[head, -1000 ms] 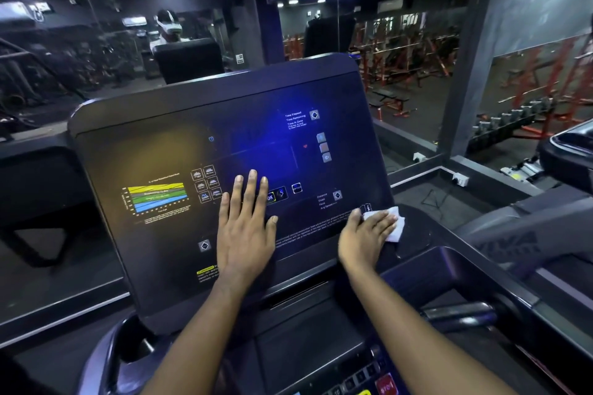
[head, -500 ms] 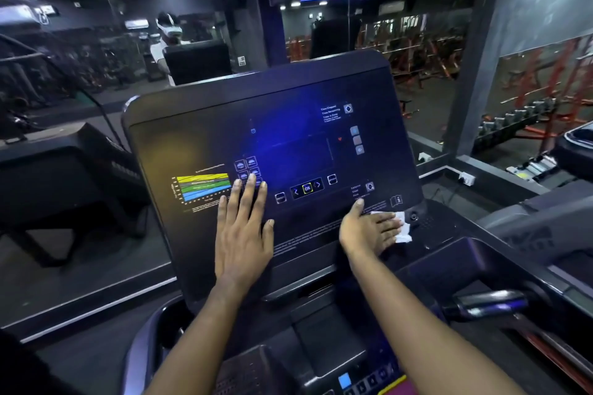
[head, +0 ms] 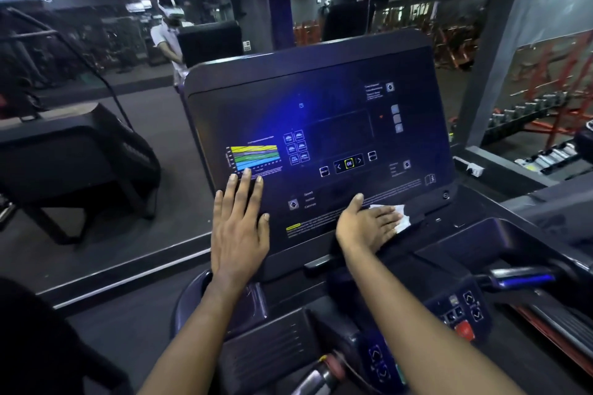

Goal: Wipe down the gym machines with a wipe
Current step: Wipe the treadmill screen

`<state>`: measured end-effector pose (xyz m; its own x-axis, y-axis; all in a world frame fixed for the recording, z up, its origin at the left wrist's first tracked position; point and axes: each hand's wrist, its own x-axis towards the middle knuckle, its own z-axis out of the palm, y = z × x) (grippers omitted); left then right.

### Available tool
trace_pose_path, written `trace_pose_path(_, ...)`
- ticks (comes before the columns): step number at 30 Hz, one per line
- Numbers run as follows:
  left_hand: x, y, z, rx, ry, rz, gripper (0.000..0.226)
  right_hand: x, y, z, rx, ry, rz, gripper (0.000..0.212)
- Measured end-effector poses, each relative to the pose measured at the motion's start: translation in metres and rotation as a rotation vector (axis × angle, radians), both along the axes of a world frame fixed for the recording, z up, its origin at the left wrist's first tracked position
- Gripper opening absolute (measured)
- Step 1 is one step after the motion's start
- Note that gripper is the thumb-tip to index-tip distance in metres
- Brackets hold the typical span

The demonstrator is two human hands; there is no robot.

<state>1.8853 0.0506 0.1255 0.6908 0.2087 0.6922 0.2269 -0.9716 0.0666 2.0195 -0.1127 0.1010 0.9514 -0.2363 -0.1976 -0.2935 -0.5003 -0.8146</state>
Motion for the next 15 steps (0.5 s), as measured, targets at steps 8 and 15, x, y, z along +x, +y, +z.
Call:
trace_pose_path(8, -0.022, 0.025, -0.009, -0.140, -0.010, -0.070, 0.075, -0.129, 0.064, -0.051, -0.161, -0.378, 0.303, 0.090)
trace_pose_path(15, -0.034, 0.038, -0.002, -0.245, -0.005, -0.231, 0.067, -0.182, 0.105, -0.065, -0.238, -0.452, 0.390, 0.085)
